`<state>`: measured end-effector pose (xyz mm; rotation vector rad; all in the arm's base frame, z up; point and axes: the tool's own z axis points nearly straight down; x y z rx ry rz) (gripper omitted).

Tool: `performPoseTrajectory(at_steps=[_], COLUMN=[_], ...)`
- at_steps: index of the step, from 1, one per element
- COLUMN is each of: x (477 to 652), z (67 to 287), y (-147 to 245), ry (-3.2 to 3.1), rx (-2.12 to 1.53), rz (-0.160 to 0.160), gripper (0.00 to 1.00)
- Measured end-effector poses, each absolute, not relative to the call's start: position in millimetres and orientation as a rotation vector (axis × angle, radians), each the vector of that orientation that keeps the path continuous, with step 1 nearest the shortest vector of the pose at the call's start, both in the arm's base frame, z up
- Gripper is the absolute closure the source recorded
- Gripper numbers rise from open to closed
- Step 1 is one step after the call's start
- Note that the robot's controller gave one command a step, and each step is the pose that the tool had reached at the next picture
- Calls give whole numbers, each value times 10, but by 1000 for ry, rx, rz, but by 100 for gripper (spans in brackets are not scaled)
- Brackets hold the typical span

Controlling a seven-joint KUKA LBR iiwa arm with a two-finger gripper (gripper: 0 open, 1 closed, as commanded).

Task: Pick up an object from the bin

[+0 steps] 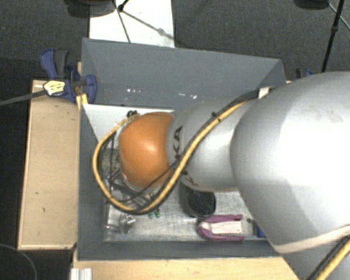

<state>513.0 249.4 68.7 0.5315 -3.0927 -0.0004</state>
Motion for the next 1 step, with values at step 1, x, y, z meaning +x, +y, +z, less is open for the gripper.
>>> performPoseTrajectory(at_steps=[1], x=[4886], z=[711], y=[2385], ry=[-2862], rx=[1298], rz=[8], gripper=[0])
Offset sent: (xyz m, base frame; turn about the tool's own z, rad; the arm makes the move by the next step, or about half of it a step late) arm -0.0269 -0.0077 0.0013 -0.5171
